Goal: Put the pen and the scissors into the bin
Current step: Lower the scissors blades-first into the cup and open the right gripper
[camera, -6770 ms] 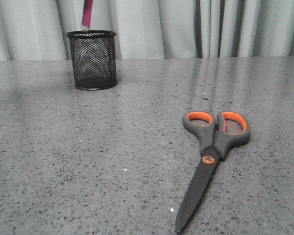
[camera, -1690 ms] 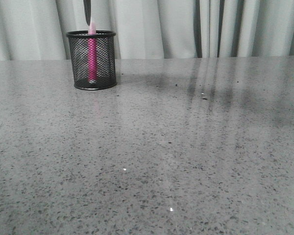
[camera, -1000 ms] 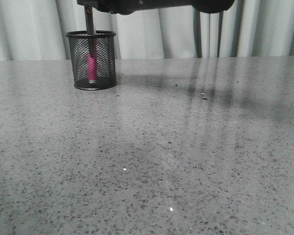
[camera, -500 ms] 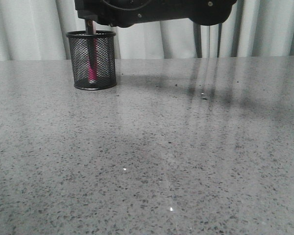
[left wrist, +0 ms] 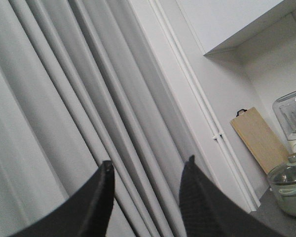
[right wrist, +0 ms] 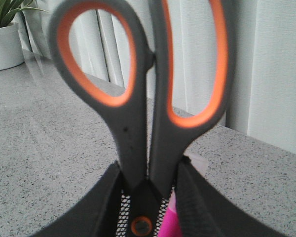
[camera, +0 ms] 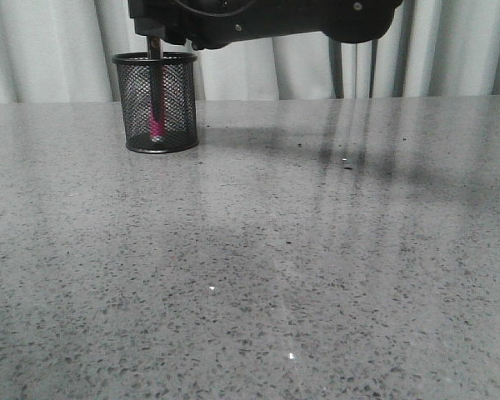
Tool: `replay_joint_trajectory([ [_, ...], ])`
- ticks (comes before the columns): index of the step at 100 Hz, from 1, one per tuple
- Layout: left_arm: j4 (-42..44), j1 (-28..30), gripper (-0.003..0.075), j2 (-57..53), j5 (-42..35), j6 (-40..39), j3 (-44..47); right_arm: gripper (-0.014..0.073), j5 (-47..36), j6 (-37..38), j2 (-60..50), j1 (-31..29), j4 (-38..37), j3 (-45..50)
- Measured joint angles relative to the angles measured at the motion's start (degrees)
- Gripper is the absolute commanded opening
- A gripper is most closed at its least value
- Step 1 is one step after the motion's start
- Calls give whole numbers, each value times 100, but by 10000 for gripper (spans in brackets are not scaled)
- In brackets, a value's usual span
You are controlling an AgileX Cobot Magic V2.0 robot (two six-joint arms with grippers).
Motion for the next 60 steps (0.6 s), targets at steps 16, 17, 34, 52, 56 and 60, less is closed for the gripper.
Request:
replay_joint_trajectory([
  [16,0,0,281,0,0,0,0,237,9,0,0,0,0,0],
  [17,0,0,281,0,0,0,0,237,9,0,0,0,0,0],
  [34,0,0,281,0,0,0,0,237,9,0,0,0,0,0],
  [52,0,0,281,0,0,0,0,269,9,11,0,0,0,0],
  [56,0,0,281,0,0,0,0,296,9,11,0,0,10,0],
  [60,0,0,281,0,0,0,0,335,9,11,0,0,8,0],
])
